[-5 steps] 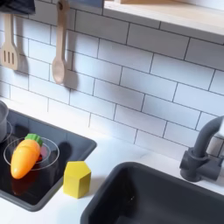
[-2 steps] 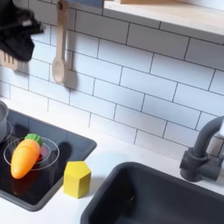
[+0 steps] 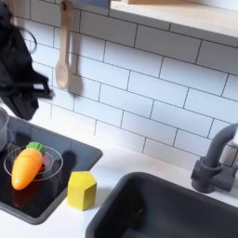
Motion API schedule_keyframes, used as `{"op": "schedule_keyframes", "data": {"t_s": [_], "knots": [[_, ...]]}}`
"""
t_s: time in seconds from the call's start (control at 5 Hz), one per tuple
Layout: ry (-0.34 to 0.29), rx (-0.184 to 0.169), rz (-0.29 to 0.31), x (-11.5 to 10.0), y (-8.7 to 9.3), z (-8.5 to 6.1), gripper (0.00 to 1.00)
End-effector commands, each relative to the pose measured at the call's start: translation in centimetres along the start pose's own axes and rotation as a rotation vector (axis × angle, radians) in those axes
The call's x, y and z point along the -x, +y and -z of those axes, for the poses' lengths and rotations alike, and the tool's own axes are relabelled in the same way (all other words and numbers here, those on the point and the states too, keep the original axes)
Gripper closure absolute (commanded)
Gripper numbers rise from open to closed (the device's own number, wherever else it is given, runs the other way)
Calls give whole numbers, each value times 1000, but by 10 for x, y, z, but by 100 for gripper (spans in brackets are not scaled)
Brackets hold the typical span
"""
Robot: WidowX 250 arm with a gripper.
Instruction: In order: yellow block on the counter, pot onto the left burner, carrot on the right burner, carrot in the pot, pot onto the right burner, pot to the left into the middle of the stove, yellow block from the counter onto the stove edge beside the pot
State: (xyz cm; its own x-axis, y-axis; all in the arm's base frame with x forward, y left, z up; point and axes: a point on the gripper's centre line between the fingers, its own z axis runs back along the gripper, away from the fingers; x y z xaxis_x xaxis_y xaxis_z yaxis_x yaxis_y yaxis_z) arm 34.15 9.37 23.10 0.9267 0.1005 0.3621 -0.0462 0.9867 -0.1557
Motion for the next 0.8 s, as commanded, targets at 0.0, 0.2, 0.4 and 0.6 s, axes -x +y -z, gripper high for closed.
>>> {"op": "schedule_keyframes", "data": {"t_s": [0.0, 0.2, 0.4, 0.6], "knots": [[89, -32, 29, 20, -1, 22, 100], [105, -48, 38, 26, 1, 27, 100], [115, -66, 27, 28, 5, 30, 100], [100, -88, 2, 26, 6, 28, 0]]}}
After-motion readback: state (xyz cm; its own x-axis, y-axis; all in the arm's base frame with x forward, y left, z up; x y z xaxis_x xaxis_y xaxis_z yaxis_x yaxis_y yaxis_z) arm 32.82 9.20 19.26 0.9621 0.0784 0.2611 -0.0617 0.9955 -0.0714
